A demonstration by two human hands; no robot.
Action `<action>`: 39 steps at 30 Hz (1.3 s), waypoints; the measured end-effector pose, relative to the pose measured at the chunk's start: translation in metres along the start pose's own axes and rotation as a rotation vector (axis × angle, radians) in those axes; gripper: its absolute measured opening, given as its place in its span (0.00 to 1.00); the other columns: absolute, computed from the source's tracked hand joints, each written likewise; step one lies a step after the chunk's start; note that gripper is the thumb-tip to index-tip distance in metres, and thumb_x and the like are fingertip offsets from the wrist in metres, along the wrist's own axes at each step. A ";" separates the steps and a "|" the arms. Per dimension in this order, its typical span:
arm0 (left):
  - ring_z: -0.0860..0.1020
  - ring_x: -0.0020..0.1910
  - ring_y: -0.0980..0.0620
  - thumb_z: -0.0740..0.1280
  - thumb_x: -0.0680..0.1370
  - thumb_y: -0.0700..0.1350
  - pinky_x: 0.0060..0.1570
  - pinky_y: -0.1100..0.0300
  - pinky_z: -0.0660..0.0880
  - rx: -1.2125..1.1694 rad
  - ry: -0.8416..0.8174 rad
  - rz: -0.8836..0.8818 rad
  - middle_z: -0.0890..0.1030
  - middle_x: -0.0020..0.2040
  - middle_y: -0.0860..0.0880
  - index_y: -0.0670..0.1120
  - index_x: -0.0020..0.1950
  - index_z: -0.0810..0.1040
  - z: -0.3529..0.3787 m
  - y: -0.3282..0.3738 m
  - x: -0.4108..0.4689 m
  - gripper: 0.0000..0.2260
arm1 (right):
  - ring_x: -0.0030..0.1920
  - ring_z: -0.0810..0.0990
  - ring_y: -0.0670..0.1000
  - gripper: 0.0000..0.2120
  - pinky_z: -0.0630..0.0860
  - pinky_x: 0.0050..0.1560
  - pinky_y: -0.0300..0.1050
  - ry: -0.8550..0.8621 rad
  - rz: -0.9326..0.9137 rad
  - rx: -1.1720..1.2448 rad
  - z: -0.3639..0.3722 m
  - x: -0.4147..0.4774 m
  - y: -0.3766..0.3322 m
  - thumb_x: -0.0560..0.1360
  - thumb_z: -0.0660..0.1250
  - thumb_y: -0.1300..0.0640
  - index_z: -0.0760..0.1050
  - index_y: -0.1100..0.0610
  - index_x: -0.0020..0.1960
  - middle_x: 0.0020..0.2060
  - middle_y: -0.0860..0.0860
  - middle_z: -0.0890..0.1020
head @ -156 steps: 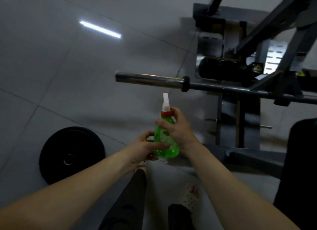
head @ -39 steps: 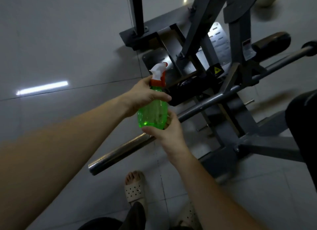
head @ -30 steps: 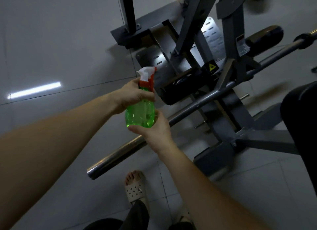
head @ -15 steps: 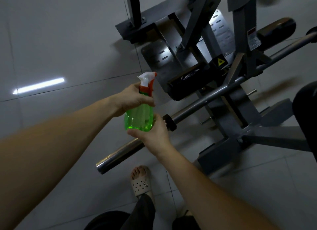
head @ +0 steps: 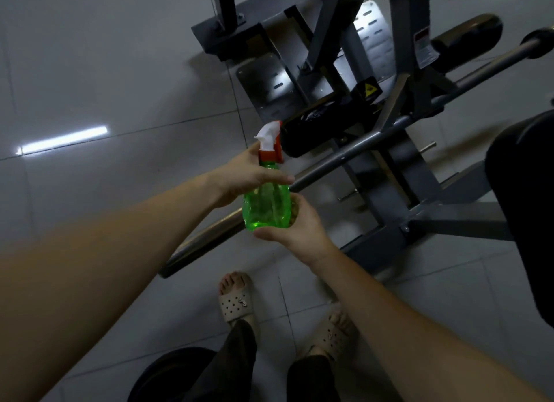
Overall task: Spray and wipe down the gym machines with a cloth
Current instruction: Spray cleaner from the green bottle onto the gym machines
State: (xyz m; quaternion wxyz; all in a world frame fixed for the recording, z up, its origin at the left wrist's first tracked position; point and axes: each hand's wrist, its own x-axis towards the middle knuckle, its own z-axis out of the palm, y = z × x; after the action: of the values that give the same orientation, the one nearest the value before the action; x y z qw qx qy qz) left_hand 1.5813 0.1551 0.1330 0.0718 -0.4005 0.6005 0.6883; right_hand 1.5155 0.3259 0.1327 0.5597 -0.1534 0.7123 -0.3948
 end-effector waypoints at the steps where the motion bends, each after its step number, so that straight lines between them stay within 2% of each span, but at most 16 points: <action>1: 0.77 0.62 0.54 0.80 0.71 0.43 0.59 0.58 0.78 -0.011 0.016 0.014 0.75 0.67 0.49 0.57 0.80 0.60 0.008 0.001 0.001 0.44 | 0.56 0.81 0.41 0.38 0.78 0.52 0.34 0.000 -0.005 0.007 -0.006 -0.002 0.004 0.65 0.83 0.65 0.70 0.57 0.69 0.57 0.46 0.82; 3: 0.77 0.62 0.54 0.79 0.72 0.41 0.57 0.62 0.78 -0.032 0.050 0.025 0.75 0.68 0.48 0.54 0.80 0.61 0.028 0.004 0.001 0.42 | 0.53 0.82 0.41 0.35 0.79 0.49 0.32 0.006 -0.010 0.025 -0.019 -0.008 0.013 0.65 0.82 0.67 0.71 0.58 0.67 0.54 0.47 0.82; 6: 0.76 0.63 0.53 0.78 0.72 0.38 0.58 0.59 0.78 -0.092 0.066 0.016 0.73 0.68 0.50 0.58 0.80 0.60 0.063 0.003 0.004 0.43 | 0.54 0.83 0.44 0.33 0.80 0.50 0.35 -0.017 0.016 0.050 -0.040 -0.020 0.031 0.66 0.82 0.66 0.72 0.55 0.66 0.54 0.48 0.83; 8: 0.79 0.59 0.51 0.78 0.72 0.39 0.53 0.58 0.79 -0.106 0.061 -0.034 0.77 0.62 0.48 0.58 0.80 0.61 0.084 0.002 0.004 0.43 | 0.54 0.84 0.46 0.34 0.81 0.50 0.38 -0.015 0.041 0.063 -0.056 -0.029 0.043 0.65 0.83 0.64 0.73 0.54 0.66 0.55 0.49 0.84; 11: 0.80 0.54 0.51 0.79 0.72 0.41 0.45 0.61 0.77 -0.096 0.041 -0.093 0.79 0.59 0.46 0.51 0.77 0.64 0.109 0.004 0.002 0.38 | 0.51 0.85 0.42 0.32 0.81 0.49 0.38 -0.027 0.047 0.042 -0.084 -0.041 0.052 0.65 0.83 0.64 0.74 0.51 0.64 0.53 0.48 0.85; 14: 0.81 0.53 0.52 0.79 0.72 0.42 0.45 0.61 0.77 -0.107 0.075 -0.098 0.79 0.59 0.47 0.49 0.77 0.65 0.130 0.011 -0.002 0.37 | 0.56 0.85 0.47 0.31 0.82 0.58 0.50 -0.045 0.039 -0.002 -0.105 -0.051 0.054 0.62 0.85 0.57 0.77 0.47 0.60 0.55 0.48 0.86; 17: 0.79 0.53 0.53 0.78 0.73 0.42 0.45 0.60 0.77 -0.110 0.092 -0.090 0.77 0.57 0.51 0.52 0.79 0.62 0.145 0.017 -0.007 0.39 | 0.58 0.85 0.51 0.38 0.81 0.61 0.59 -0.041 0.033 -0.011 -0.115 -0.059 0.056 0.54 0.86 0.49 0.78 0.50 0.62 0.55 0.49 0.86; 20: 0.79 0.55 0.50 0.79 0.72 0.44 0.50 0.56 0.79 -0.099 0.085 -0.113 0.78 0.58 0.48 0.49 0.75 0.66 0.154 0.021 -0.010 0.35 | 0.57 0.85 0.51 0.31 0.81 0.62 0.58 -0.053 0.011 -0.024 -0.125 -0.066 0.056 0.59 0.85 0.55 0.79 0.49 0.59 0.55 0.50 0.86; 22: 0.80 0.56 0.49 0.80 0.70 0.45 0.52 0.55 0.78 -0.075 0.082 -0.124 0.79 0.58 0.47 0.48 0.71 0.69 0.158 0.022 -0.012 0.33 | 0.56 0.85 0.49 0.25 0.81 0.61 0.51 -0.067 -0.006 -0.016 -0.134 -0.070 0.057 0.64 0.83 0.64 0.80 0.48 0.56 0.53 0.49 0.87; 24: 0.80 0.56 0.48 0.80 0.70 0.45 0.49 0.56 0.78 -0.084 0.091 -0.136 0.79 0.58 0.45 0.47 0.69 0.70 0.160 0.021 -0.014 0.31 | 0.55 0.85 0.45 0.25 0.81 0.58 0.45 -0.094 -0.011 -0.018 -0.138 -0.073 0.057 0.65 0.82 0.67 0.79 0.47 0.55 0.52 0.48 0.87; 28: 0.80 0.49 0.50 0.78 0.72 0.39 0.44 0.59 0.77 -0.112 0.168 -0.125 0.78 0.51 0.47 0.46 0.67 0.70 0.170 0.025 -0.019 0.27 | 0.55 0.85 0.47 0.28 0.82 0.59 0.47 -0.100 -0.007 -0.021 -0.140 -0.076 0.056 0.64 0.82 0.67 0.79 0.51 0.60 0.55 0.50 0.86; 31: 0.79 0.47 0.53 0.77 0.73 0.38 0.40 0.61 0.74 -0.112 0.172 -0.117 0.78 0.51 0.49 0.49 0.67 0.69 0.177 0.031 -0.019 0.26 | 0.55 0.85 0.47 0.30 0.82 0.58 0.48 -0.075 -0.001 -0.032 -0.143 -0.078 0.055 0.64 0.84 0.63 0.78 0.52 0.62 0.55 0.49 0.86; 34: 0.79 0.51 0.50 0.78 0.72 0.41 0.42 0.60 0.74 -0.106 0.154 -0.119 0.78 0.54 0.47 0.48 0.65 0.70 0.180 0.040 -0.018 0.26 | 0.55 0.85 0.47 0.32 0.83 0.56 0.48 -0.036 0.009 -0.042 -0.153 -0.082 0.050 0.62 0.86 0.59 0.78 0.49 0.62 0.53 0.46 0.86; 36: 0.80 0.54 0.47 0.79 0.71 0.41 0.44 0.58 0.76 -0.099 0.149 -0.113 0.79 0.56 0.46 0.48 0.69 0.70 0.184 0.046 -0.016 0.30 | 0.52 0.85 0.45 0.27 0.82 0.53 0.43 -0.025 0.002 -0.058 -0.159 -0.085 0.045 0.63 0.85 0.60 0.78 0.47 0.56 0.50 0.44 0.86; 39: 0.80 0.52 0.48 0.78 0.72 0.40 0.48 0.53 0.80 -0.087 0.147 -0.087 0.78 0.54 0.46 0.50 0.71 0.67 0.195 0.053 -0.013 0.32 | 0.52 0.85 0.45 0.28 0.83 0.51 0.42 -0.011 -0.004 -0.059 -0.164 -0.090 0.045 0.63 0.85 0.62 0.77 0.47 0.56 0.51 0.45 0.85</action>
State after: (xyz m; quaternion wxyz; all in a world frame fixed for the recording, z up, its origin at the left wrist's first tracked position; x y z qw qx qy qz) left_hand 1.4687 0.3180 0.1732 0.0399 -0.4783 0.5559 0.6787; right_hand 1.4038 0.4781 0.1707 0.5578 -0.1736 0.7203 -0.3740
